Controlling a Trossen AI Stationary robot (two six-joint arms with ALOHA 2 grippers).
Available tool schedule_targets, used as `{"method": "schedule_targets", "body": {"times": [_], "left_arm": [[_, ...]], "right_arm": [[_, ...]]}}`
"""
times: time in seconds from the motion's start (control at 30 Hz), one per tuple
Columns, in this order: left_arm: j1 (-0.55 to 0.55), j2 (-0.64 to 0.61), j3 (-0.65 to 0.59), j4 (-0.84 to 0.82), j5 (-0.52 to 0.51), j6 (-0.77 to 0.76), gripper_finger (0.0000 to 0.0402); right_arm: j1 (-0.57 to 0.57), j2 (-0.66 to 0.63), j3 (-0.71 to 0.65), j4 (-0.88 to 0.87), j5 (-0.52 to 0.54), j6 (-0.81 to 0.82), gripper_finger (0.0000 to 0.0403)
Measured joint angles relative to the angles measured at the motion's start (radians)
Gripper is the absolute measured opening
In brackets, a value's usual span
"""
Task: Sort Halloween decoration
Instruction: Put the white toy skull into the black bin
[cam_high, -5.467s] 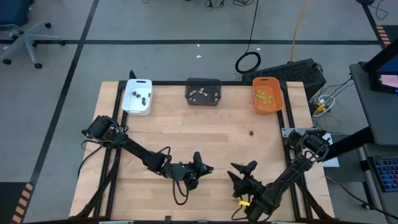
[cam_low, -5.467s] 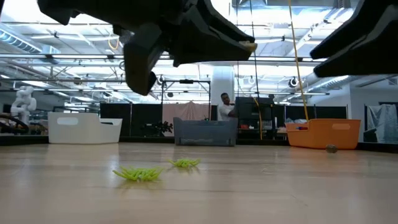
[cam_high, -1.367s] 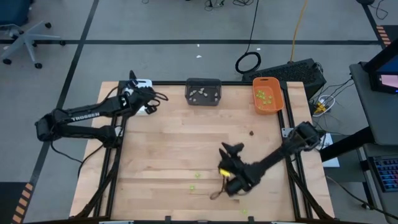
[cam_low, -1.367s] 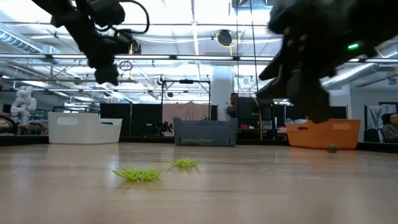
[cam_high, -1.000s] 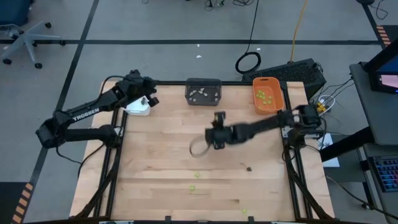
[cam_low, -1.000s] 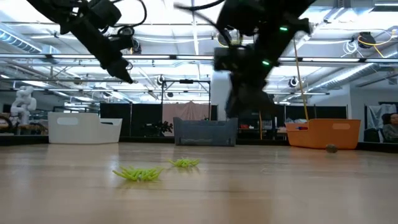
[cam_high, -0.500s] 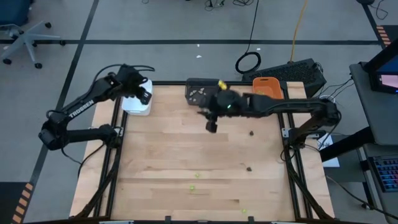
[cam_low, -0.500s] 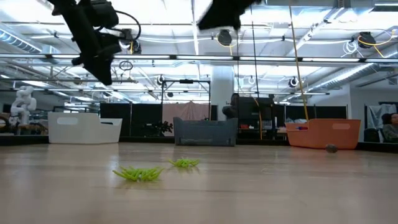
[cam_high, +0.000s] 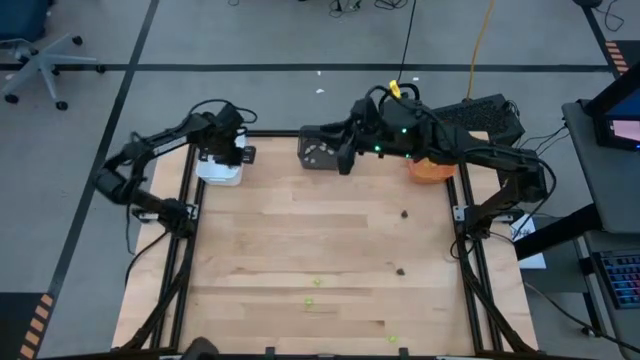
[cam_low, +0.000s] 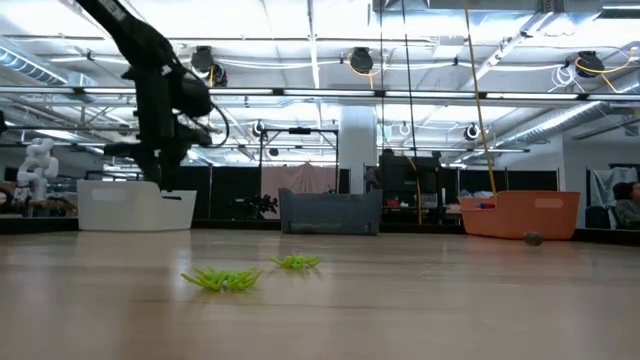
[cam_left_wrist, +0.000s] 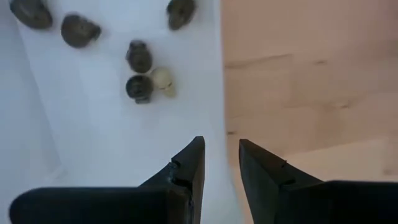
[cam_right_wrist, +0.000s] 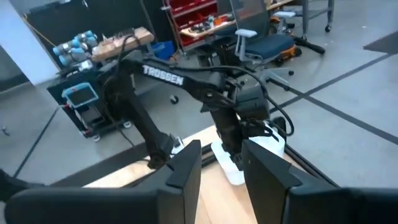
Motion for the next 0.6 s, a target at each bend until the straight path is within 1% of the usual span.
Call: {"method": "schedule_targets", "body": {"times": [0.1,0.17,0.23,0.37,0.43,0.5,0.6], "left_arm": [[0.0,0.044,0.0,0.0,-0.009,-0.02,0.0096],[-0.001,0.049,0.0,-0.001,-0.029,-0.048,0.0095],[-0.001,0.041,0.002,-0.011,-0.026,-0.068,0.0095],[0.0,-0.004,0.041,-0.037,-0.011,-0.098,0.0095],[-0.001,-0.02,0.053,-0.036,-0.034,-0.123,0.0095],[0.01,-0.021,0.057,-0.035,-0.073,-0.136,0.0095],[0.037,0.006,0.052,-0.026,-0.077,-0.136,0.0095]], "right_arm": [[-0.007,-0.001,0.024,-0.06,-0.001,-0.01,0.0102],[-0.013,0.001,0.036,-0.103,-0.001,-0.012,0.0102],[-0.02,0.001,0.04,-0.134,-0.008,-0.011,0.0102],[-0.036,0.001,0.04,-0.183,-0.075,-0.008,0.0102],[-0.043,0.001,0.04,-0.215,-0.091,-0.01,0.0102],[-0.055,0.001,0.04,-0.237,-0.111,-0.016,0.0102],[-0.076,0.001,0.04,-0.276,-0.132,-0.022,0.0102]]}}
